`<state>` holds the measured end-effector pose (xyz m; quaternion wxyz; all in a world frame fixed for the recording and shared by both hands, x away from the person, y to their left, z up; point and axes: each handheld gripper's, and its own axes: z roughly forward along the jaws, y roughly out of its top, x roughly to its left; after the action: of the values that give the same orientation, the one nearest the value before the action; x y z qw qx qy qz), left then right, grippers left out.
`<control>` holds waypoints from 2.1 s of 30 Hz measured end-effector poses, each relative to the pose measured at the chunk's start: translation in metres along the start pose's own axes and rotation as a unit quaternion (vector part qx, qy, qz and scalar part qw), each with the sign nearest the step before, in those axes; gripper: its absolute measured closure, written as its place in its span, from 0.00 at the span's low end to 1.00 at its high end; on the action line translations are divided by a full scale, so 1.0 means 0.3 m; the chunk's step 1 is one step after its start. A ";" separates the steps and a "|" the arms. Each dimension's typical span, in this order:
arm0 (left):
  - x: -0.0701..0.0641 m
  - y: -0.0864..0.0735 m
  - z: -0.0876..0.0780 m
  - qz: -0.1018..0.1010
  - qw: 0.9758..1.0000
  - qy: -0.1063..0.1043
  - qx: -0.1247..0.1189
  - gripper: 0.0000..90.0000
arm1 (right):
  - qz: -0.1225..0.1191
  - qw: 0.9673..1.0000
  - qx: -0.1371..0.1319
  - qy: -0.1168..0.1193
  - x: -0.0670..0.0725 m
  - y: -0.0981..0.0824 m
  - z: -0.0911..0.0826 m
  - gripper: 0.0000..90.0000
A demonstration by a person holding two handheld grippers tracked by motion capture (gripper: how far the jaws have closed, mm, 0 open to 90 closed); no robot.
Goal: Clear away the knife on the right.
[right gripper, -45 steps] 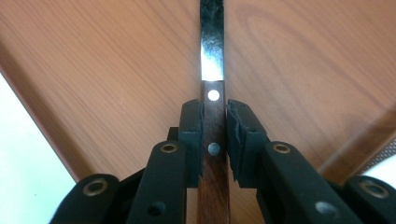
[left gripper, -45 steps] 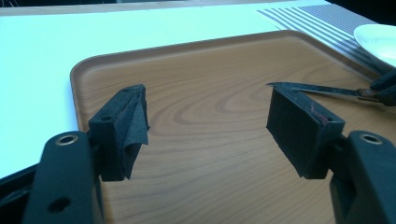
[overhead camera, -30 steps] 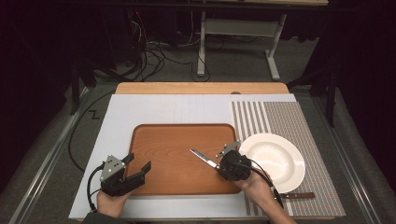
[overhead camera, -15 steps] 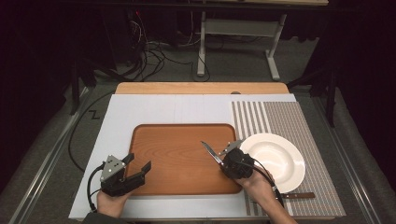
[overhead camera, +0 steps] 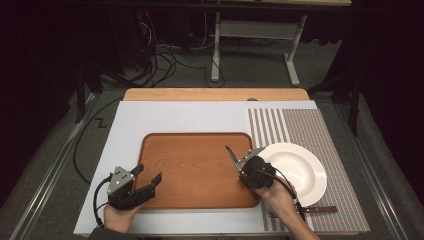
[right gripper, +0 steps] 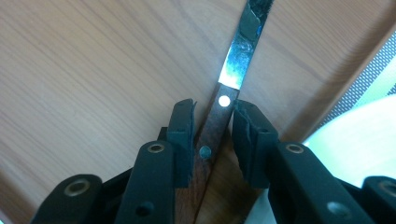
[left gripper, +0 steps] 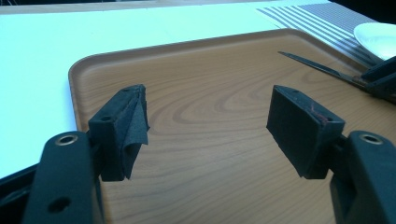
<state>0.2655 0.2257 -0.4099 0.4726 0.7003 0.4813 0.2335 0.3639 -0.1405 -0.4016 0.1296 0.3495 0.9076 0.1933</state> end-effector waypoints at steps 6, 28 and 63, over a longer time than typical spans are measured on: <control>-0.001 0.000 -0.001 0.000 1.000 0.000 -0.001 0.33 | 0.005 1.000 -0.001 0.001 -0.002 -0.002 0.000 0.78; 0.000 0.001 0.001 0.000 1.000 -0.001 -0.001 0.33 | 0.015 0.997 -0.069 0.026 -0.006 -0.021 -0.062 0.59; -0.004 0.001 -0.001 0.000 1.000 -0.002 -0.005 0.33 | 0.038 0.981 -0.187 0.032 -0.098 -0.200 -0.181 0.50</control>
<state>0.2650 0.2248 -0.4093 0.4773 0.6984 0.4787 0.2348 0.3299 -0.2157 -0.3767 0.1561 0.3468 0.8451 0.3757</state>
